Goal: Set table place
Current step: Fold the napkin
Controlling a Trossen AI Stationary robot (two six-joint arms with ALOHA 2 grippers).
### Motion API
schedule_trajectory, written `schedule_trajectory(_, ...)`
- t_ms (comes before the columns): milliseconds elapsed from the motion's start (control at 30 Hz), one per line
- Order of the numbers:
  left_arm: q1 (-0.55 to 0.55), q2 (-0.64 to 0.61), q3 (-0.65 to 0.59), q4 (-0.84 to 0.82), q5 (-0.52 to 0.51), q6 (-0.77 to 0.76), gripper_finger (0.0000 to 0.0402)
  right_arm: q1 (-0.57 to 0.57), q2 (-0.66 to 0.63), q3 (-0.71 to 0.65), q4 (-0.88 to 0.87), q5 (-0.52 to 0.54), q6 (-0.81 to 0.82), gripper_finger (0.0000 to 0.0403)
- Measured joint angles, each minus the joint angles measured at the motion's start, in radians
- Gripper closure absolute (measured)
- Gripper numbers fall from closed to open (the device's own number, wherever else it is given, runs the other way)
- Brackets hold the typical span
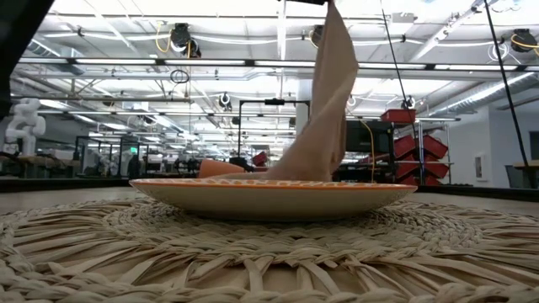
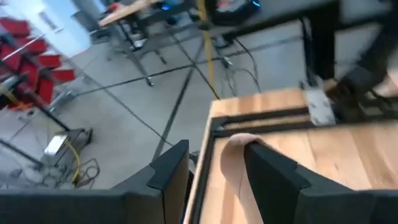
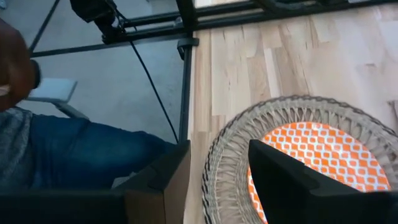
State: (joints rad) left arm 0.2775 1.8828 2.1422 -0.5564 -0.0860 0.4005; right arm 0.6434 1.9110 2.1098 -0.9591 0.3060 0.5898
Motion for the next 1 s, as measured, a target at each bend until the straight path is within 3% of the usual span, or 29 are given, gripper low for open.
schedule_trajectory(167,0.026,0.000,0.000,0.104,0.001,-0.108,0.0259,0.000,0.000,0.000,-0.014,-0.002,0.012,0.0252)
schedule_trajectory(400,0.045,0.000,0.000,0.119,0.069,-0.179,0.0259,0.009,0.000,0.000,-0.013,0.000,0.015,0.0252)
schedule_trajectory(767,0.048,0.000,0.000,0.067,0.086,-0.135,0.0259,0.011,0.000,0.000,-0.049,0.012,0.066,0.0252)
schedule_trajectory(867,0.048,-0.002,0.000,0.018,0.078,-0.091,0.0259,0.011,0.000,0.000,-0.111,0.034,0.104,0.0252)
schedule_trajectory(1000,0.049,-0.005,0.000,-0.194,0.073,0.003,0.0259,0.017,0.000,0.000,-0.178,0.035,0.144,0.0252)
